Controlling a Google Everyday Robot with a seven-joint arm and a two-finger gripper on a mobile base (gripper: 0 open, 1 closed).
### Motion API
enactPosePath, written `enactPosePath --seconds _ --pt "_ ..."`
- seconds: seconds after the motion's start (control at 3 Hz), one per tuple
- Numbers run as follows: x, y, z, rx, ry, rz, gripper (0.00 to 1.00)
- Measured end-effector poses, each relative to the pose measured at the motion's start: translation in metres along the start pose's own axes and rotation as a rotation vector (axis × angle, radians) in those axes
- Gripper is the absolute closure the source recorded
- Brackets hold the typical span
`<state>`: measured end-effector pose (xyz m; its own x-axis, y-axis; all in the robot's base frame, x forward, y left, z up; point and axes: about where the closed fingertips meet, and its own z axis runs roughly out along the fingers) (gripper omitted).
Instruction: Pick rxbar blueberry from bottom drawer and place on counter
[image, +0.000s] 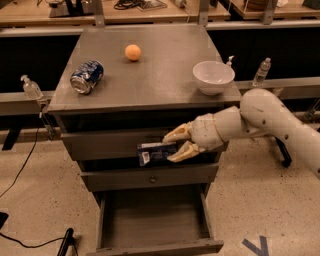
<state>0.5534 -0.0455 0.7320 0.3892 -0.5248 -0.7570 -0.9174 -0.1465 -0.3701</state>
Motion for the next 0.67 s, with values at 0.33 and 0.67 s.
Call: enactPosePath --seconds 0.33,0.67 --pt "-0.015 -0.015 -0.004 -0.036 0.039 -0.045 1.00" --pt "-0.042 -0.037 -0.008 -0.079 0.072 -0.111 1.00"
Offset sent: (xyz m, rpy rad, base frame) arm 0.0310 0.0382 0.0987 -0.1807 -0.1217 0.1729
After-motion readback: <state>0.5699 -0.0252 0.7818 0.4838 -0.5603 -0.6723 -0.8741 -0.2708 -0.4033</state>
